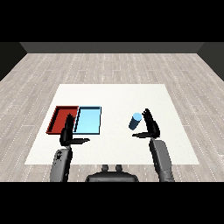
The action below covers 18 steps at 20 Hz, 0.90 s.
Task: Pick the blue can and put it in the blue box
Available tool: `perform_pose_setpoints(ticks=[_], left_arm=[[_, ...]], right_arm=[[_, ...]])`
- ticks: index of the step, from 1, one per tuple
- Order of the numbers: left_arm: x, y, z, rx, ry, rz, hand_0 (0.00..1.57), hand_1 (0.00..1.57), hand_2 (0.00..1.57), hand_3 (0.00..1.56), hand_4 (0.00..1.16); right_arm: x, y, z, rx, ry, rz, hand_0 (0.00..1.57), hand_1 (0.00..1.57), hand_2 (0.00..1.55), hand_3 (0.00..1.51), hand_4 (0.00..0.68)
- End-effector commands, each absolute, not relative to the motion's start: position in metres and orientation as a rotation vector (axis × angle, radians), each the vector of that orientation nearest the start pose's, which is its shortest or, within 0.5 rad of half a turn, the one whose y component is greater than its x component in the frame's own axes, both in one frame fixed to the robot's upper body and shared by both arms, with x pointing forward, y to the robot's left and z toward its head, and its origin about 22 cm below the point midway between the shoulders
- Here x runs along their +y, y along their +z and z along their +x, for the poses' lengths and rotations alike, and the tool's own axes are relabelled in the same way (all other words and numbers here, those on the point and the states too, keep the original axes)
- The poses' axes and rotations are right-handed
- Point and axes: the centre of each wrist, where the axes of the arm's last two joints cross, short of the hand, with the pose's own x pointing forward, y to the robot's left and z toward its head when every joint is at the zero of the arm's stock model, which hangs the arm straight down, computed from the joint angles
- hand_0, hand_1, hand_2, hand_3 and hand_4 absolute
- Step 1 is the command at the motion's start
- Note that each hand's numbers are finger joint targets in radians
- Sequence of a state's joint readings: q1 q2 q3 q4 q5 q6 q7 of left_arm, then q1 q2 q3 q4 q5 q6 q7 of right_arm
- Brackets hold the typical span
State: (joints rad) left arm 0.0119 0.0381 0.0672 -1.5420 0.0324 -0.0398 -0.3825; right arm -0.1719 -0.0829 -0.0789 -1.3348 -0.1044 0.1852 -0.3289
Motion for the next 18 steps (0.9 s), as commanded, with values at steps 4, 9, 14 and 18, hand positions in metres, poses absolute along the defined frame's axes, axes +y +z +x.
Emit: perform_pose_setpoints(ticks=[4,9,14,18], left_arm=[[0.222,-0.010,0.233,-1.928,0.001,0.038,0.00,0.00,0.00,0.00,0.00],[0.259,-0.013,0.239,-1.925,0.048,0.043,0.00,0.00,0.00,0.00,0.00],[0.256,0.005,0.235,-1.933,0.003,0.044,0.00,0.00,0.00,0.00,0.00],[0.248,-0.007,0.230,-1.922,0.001,0.049,0.00,0.00,0.00,0.00,0.00]], right_arm=[[-0.241,-0.022,0.280,-1.826,0.058,0.148,0.00,0.00,0.00,0.00,0.000],[-0.247,-0.018,0.292,-1.815,0.063,0.161,0.00,0.00,0.00,0.00,0.000],[-0.268,-0.021,0.309,-1.789,0.011,0.174,0.00,0.00,0.00,0.00,0.000],[-0.271,-0.039,0.310,-1.727,0.020,0.148,0.00,0.00,0.00,0.00,0.000]])
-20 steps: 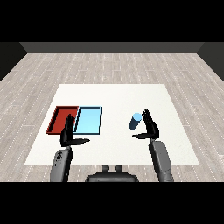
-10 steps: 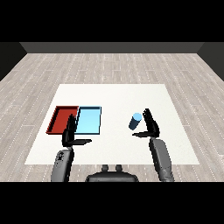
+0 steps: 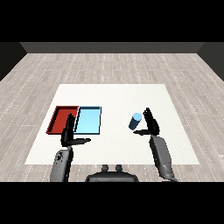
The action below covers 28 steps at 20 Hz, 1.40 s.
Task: Pick the blue can and put it in the blue box
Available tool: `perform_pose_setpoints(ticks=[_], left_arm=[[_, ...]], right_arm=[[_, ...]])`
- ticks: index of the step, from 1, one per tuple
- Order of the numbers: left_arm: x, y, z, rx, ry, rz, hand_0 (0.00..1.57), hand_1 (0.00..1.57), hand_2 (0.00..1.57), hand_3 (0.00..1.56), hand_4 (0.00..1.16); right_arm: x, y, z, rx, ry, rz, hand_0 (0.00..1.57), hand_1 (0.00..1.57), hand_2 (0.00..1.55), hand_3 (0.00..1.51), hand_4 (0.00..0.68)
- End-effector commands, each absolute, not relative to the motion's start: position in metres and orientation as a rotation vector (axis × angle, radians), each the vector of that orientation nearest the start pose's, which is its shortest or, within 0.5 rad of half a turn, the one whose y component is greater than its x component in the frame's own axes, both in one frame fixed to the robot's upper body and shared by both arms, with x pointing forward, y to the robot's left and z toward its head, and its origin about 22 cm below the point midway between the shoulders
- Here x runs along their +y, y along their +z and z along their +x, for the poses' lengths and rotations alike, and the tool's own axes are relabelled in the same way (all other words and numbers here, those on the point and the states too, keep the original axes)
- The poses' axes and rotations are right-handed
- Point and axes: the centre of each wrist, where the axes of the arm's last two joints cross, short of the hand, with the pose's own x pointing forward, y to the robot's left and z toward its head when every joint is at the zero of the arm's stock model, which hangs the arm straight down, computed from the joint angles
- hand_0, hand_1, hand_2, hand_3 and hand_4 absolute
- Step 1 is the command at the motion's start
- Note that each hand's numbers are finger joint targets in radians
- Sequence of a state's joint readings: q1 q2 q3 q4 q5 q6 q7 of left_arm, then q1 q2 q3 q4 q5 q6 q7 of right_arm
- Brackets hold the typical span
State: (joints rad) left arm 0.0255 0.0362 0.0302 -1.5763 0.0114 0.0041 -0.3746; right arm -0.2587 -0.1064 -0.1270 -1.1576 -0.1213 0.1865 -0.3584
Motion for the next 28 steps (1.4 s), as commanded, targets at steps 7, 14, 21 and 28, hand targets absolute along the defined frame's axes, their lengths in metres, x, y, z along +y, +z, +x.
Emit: perform_pose_setpoints(ticks=[7,14,21,28], left_arm=[[0.239,0.004,0.226,-1.927,0.038,0.053,0.00,0.00,0.00,0.00,0.00],[0.261,-0.009,0.241,-1.932,0.018,0.083,0.00,0.00,0.00,0.00,0.00],[0.247,-0.017,0.228,-1.924,0.004,0.104,0.00,0.00,0.00,0.00,0.00],[0.258,0.003,0.226,-1.931,0.021,0.103,0.00,0.00,0.00,0.00,0.00]], right_arm=[[-0.247,-0.032,0.339,-1.683,-0.017,0.117,0.00,0.00,0.00,0.00,0.000],[-0.270,-0.032,0.308,-1.647,-0.055,0.129,0.00,0.00,0.00,0.00,0.000],[-0.255,-0.061,0.332,-1.621,-0.088,0.162,0.00,0.00,0.00,0.00,0.000],[-0.247,-0.067,0.349,-1.584,-0.123,0.168,0.00,0.00,0.00,0.00,0.000]])
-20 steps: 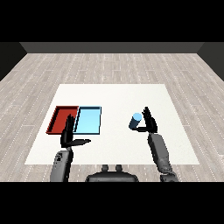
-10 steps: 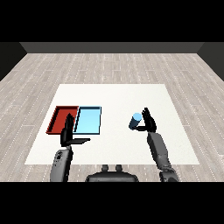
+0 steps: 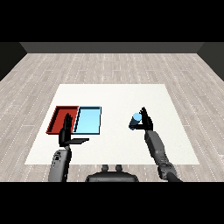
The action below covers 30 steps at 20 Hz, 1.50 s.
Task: Pick the blue can and put it in the blue box
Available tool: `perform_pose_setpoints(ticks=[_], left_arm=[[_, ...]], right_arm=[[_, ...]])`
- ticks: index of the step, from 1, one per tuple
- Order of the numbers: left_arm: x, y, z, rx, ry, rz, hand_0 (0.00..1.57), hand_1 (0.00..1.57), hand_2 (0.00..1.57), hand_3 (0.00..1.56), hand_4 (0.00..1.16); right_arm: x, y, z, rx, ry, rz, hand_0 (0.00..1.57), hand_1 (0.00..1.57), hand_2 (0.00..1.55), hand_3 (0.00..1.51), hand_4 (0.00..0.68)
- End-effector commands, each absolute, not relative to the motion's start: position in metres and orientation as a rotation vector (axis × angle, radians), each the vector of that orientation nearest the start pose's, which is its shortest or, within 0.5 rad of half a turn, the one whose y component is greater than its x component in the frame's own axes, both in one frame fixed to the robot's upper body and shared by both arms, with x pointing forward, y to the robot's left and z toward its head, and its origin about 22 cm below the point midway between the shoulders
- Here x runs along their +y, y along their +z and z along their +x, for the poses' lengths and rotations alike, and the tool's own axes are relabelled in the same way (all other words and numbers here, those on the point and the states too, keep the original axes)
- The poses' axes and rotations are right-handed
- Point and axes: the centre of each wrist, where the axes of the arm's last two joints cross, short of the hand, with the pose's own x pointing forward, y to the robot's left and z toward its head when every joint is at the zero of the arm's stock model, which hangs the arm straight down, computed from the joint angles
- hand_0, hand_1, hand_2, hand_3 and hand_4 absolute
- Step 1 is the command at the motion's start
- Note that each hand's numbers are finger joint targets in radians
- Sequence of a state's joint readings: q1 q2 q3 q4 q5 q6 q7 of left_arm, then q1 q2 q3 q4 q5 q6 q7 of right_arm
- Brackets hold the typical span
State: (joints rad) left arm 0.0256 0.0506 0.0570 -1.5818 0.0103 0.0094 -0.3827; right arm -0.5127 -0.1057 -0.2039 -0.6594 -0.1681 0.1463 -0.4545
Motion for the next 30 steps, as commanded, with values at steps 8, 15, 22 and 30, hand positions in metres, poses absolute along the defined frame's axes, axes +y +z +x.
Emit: perform_pose_setpoints(ticks=[8,15,22,30], left_arm=[[0.243,-0.019,0.232,-1.960,0.023,0.085,0.00,0.00,0.00,0.00,0.00],[0.255,0.009,0.241,-1.943,0.004,0.074,0.00,0.00,0.00,0.00,0.00],[0.253,-0.009,0.232,-1.937,0.009,0.103,0.00,0.00,0.00,0.00,0.00],[0.262,-0.021,0.228,-1.947,0.008,0.094,0.00,0.00,0.00,0.00,0.00]], right_arm=[[-0.243,-0.069,0.343,-1.592,-0.120,0.208,0.00,0.00,0.00,0.00,0.000],[-0.233,-0.065,0.363,-1.573,-0.121,0.175,0.00,0.00,0.00,0.00,0.000],[-0.231,-0.062,0.355,-1.579,-0.142,0.082,0.88,0.88,1.08,0.95,0.000],[-0.201,-0.062,0.368,-1.527,-0.109,-0.003,1.46,1.46,1.46,1.44,0.543]])
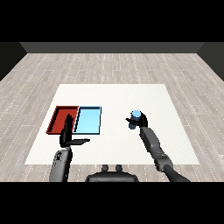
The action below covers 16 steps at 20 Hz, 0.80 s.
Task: Pick the blue can and put it in the blue box
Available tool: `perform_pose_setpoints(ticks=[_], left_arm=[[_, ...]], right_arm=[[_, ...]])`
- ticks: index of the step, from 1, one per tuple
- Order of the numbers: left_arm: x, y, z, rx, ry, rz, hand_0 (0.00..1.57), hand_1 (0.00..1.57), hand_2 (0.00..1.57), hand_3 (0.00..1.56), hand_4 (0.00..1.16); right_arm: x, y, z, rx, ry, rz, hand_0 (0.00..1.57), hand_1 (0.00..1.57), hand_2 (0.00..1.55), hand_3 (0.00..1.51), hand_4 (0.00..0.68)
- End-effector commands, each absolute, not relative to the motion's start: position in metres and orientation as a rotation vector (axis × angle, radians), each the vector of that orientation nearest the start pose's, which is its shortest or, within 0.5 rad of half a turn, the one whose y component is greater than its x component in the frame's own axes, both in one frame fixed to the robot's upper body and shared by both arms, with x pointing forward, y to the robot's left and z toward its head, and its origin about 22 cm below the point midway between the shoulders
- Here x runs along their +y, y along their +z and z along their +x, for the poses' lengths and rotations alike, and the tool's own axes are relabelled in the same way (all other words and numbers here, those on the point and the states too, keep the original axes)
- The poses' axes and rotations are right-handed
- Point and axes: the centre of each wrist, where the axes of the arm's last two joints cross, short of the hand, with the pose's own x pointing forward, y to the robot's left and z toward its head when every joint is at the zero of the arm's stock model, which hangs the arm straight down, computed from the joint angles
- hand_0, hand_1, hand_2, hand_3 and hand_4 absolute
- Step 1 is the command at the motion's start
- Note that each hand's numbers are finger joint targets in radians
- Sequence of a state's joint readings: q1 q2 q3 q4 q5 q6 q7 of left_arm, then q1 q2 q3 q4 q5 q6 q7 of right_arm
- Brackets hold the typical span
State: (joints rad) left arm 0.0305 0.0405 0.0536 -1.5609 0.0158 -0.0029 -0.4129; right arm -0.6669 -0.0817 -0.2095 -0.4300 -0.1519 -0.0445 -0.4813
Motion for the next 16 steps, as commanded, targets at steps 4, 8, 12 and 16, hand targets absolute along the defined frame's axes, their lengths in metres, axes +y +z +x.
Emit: perform_pose_setpoints(ticks=[4,8,12,16], left_arm=[[0.265,0.005,0.240,-1.960,-0.002,0.094,0.00,0.00,0.00,0.00,0.00],[0.244,-0.003,0.236,-1.951,-0.015,0.067,0.00,0.00,0.00,0.00,0.00],[0.258,-0.002,0.232,-1.935,-0.009,0.056,0.00,0.00,0.00,0.00,0.00],[0.246,-0.009,0.236,-1.936,-0.072,0.038,0.00,0.00,0.00,0.00,0.00]], right_arm=[[-0.228,-0.072,0.352,-1.589,-0.099,0.020,1.45,1.45,1.44,1.31,0.481],[-0.203,-0.057,0.356,-1.678,-0.015,-0.016,1.47,1.47,1.47,1.36,0.470],[-0.209,-0.048,0.365,-1.734,0.024,-0.051,1.45,1.45,1.47,1.37,0.498],[-0.205,-0.021,0.379,-1.755,-0.004,0.004,1.46,1.46,1.48,1.36,0.512]])
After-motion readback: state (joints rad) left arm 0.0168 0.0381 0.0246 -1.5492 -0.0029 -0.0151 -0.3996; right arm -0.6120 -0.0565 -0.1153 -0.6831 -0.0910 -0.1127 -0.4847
